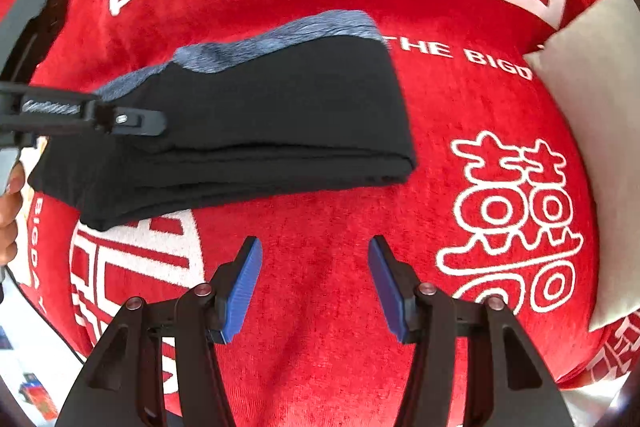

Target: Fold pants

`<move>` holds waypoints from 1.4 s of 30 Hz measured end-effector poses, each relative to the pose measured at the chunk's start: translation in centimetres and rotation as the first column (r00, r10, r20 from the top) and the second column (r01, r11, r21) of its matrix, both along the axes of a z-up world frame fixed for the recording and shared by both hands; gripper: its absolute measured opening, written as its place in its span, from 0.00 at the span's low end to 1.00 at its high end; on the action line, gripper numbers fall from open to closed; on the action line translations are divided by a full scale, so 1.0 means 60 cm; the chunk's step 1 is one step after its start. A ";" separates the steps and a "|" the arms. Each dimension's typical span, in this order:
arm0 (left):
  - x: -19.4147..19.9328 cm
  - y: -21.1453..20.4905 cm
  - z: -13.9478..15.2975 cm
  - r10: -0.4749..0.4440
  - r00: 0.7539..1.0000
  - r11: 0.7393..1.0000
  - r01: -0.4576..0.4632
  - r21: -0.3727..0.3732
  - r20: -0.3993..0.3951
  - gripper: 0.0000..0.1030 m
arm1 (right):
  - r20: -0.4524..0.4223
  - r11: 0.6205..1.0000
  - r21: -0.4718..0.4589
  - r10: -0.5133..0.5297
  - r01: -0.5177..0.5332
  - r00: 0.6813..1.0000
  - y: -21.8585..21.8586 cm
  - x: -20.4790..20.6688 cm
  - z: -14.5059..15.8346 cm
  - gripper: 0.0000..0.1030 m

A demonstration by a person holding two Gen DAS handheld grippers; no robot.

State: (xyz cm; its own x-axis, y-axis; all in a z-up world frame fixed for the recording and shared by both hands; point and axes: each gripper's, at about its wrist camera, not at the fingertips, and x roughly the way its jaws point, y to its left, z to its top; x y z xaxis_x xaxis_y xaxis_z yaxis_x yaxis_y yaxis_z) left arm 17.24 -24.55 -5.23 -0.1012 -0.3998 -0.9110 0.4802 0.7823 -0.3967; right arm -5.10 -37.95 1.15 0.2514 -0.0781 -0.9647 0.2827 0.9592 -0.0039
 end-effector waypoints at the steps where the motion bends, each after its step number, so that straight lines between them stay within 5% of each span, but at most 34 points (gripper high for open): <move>1: -0.008 0.006 0.002 0.000 1.000 1.000 0.000 0.003 0.004 0.06 | 0.002 1.000 -0.003 -0.005 0.005 1.000 -0.006 -0.001 0.003 0.57; 6: -0.055 0.041 -0.049 0.023 1.000 1.000 -0.023 0.015 -0.014 0.06 | -0.016 1.000 0.005 -0.016 0.016 1.000 -0.018 0.000 -0.005 0.57; 18: -0.024 0.045 0.047 0.067 0.992 0.997 -0.070 0.018 0.107 0.09 | 0.038 0.990 0.096 -0.109 0.105 0.993 -0.084 0.043 0.025 0.57; 21: 0.006 0.005 0.059 0.064 0.989 0.998 -0.066 0.009 0.137 0.09 | 0.059 0.981 0.142 -0.138 0.129 0.989 -0.116 0.076 0.031 0.43; 25: 0.047 -0.057 0.040 0.066 0.983 0.997 -0.070 0.016 0.170 0.09 | 0.085 0.979 0.154 -0.148 0.133 0.985 -0.150 0.140 0.028 0.39; 31: 0.061 -0.048 -0.053 0.088 0.987 0.979 -0.110 0.172 0.135 0.09 | 0.033 0.978 0.189 -0.096 0.088 0.995 -0.148 0.221 -0.025 0.39; 36: 0.035 -0.026 -0.049 0.049 0.982 0.980 -0.082 0.179 0.182 0.09 | -0.004 0.997 0.076 0.010 -0.009 1.000 -0.092 0.228 -0.064 0.41; 42: 0.030 -0.019 -0.027 0.069 0.978 0.976 -0.106 0.188 0.196 0.09 | -0.001 0.994 0.113 0.007 -0.007 1.000 -0.089 0.209 -0.021 0.48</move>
State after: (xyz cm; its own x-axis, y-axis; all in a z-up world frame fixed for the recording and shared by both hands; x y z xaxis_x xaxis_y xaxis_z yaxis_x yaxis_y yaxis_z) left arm 19.05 -25.69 -6.87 0.1059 -0.2107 -0.9718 0.4575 0.8780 -0.1405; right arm 7.44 -43.30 -0.10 0.2502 0.0337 -0.9676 0.2758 0.9555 0.1045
